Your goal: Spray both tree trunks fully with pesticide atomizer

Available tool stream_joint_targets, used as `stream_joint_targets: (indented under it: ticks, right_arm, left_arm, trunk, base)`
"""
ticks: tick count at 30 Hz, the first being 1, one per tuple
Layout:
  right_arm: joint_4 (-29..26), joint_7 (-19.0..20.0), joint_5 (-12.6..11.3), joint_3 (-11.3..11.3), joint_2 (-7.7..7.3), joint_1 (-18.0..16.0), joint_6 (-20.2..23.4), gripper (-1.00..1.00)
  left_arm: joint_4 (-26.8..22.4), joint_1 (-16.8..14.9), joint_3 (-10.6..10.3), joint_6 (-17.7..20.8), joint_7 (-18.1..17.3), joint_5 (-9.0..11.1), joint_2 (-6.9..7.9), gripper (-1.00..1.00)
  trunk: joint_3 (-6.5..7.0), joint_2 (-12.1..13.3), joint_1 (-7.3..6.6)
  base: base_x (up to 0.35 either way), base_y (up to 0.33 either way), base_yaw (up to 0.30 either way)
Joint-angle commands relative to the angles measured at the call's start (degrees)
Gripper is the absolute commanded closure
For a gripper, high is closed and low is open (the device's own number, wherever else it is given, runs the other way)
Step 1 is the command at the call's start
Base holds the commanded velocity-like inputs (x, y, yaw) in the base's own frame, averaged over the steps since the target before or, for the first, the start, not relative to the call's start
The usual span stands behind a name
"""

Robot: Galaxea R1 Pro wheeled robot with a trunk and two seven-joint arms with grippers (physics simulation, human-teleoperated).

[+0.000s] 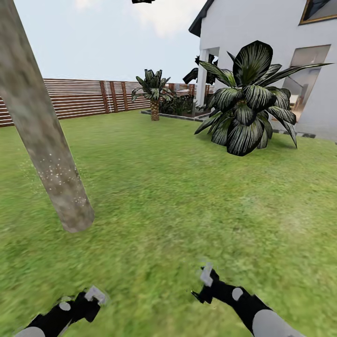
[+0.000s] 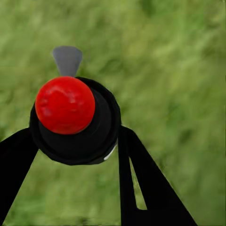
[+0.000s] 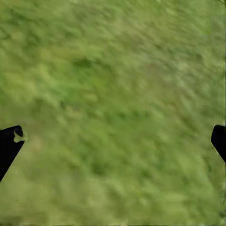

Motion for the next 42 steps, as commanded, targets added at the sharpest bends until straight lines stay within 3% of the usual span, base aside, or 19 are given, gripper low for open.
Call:
stream_joint_targets:
  ticks: [1,3,4,5,7,10,13,16,17,18,24,29,42]
  right_arm:
    - [3.21,-7.04,0.12,-0.53,-1.5,0.73,-0.12,-1.0]
    - [8.09,-23.4,-1.1,-0.55,-2.58,3.0,-0.14,-1.0]
    - [9.51,-32.83,-3.51,-0.54,-2.56,4.5,-0.17,-1.0]
    - [10.61,-42.83,-8.15,-0.53,-2.43,6.82,-0.57,-1.0]
    - [11.14,-47.93,-12.61,-0.53,-2.4,9.14,-2.52,-1.0]
    - [11.36,-50.16,-15.3,-0.53,-2.5,11.56,-6.99,-1.0]
    - [11.39,-50.45,-15.68,-0.53,-2.3,12.77,-7.86,-1.0]
    - [11.33,-50.57,-15.92,-0.57,-1.9,13.09,-8.14,-1.0]
    - [11.23,-50.63,-16.69,-0.77,-1.91,13.09,-8.22,-1.0]
    - [10.87,-50.44,-31.04,-5.2,-2.06,13.1,-8.21,-1.0]
    - [10.95,-50.42,-31.33,-5.22,-1.98,13.1,-8.21,-1.0]
    - [10.95,-50.48,-31.31,-5.27,-1.97,13.1,-8.21,-1.0]
    - [10.94,-50.6,-31.38,-5.26,-1.98,13.1,-8.21,-1.0]
  left_arm:
    - [0.68,1.5,0.71,-0.83,4.64,3.33,-0.05,1.0]
    - [1.45,5.17,0.96,-7.12,12.6,10.83,-0.14,1.0]
    - [2.34,6.95,1.0,-11.58,16.31,15.41,-0.18,1.0]
    - [3.94,8.79,1.04,-15.79,19.91,21.24,-0.08,1.0]
    - [4.94,10.4,1.14,-17.93,21.75,26.82,0.17,1.0]
    - [6.18,11.54,1.06,-18.74,22.45,30.79,-0.34,1.0]
    - [7.23,11.69,1.18,-18.92,22.57,31.78,-0.82,1.0]
    - [7.51,11.78,1.23,-19.03,21.98,34.98,-0.64,1.0]
    - [7.52,11.8,1.23,-19.04,21.96,35.12,-0.68,1.0]
    - [7.53,11.9,1.15,-19.36,22.61,35.27,-0.9,1.0]
    - [7.53,11.9,1.22,-19.39,22.73,35.91,-0.89,1.0]
    - [7.53,11.9,1.22,-19.39,22.73,37.73,-0.89,1.0]
    - [7.49,11.9,1.22,-19.39,22.73,38.03,-0.89,1.0]
  trunk:
    - [-0.03,-0.02,-0.02]
    - [-0.03,-0.02,-0.02]
    - [-0.03,-0.02,-0.02]
    - [-0.03,-0.02,-0.02]
    - [-0.03,-0.02,-0.02]
    - [-0.03,-0.02,-0.02]
    - [-0.03,-0.02,-0.02]
    - [-0.03,-0.02,-0.02]
    - [-0.03,-0.02,-0.02]
    - [-0.05,-0.02,-0.02]
    - [-0.12,-0.02,-0.02]
    - [-0.12,-0.02,-0.02]
    - [0.01,-0.02,-0.02]
  base:
    - [0.0,0.0,0.0]
    - [0.0,0.0,0.0]
    - [0.0,0.0,0.0]
    - [0.0,0.0,0.0]
    - [0.0,0.0,0.0]
    - [0.0,0.0,0.0]
    - [0.0,0.0,0.0]
    - [0.0,0.0,0.0]
    - [0.0,0.0,0.0]
    - [-0.288,-0.136,0.153]
    - [-0.316,-0.094,0.249]
    - [-0.342,-0.006,0.279]
    - [-0.315,-0.067,0.281]
